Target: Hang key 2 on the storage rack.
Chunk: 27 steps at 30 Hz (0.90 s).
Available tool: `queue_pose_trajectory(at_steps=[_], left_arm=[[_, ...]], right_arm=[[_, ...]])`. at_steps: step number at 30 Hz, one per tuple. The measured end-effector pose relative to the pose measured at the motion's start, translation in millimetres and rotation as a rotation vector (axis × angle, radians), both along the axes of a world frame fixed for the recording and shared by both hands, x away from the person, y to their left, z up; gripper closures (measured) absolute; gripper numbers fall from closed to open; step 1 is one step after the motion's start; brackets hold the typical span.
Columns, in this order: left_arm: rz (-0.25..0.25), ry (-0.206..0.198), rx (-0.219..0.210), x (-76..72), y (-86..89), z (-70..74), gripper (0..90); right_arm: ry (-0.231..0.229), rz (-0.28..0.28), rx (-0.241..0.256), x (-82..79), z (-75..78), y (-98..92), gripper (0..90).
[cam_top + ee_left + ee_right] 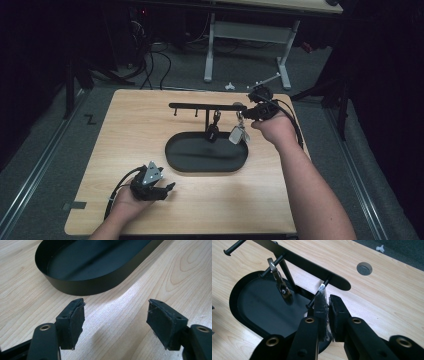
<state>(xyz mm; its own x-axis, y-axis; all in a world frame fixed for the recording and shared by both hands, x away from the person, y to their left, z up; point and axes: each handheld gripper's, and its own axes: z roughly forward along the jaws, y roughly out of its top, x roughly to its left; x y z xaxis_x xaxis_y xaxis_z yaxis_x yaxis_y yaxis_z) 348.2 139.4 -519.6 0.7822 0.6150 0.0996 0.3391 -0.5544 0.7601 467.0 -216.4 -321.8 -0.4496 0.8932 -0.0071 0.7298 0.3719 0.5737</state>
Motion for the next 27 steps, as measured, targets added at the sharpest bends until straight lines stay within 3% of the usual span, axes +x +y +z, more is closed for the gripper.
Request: queue_pose_trajectory(at_steps=[27], left_arm=[[0.012, -0.014, -0.003, -1.2, 0.8, 0.8, 30.6]], right_arm=[[0.012, -0.029, 0.008, -12.9, -4.4, -15.6, 80.1]])
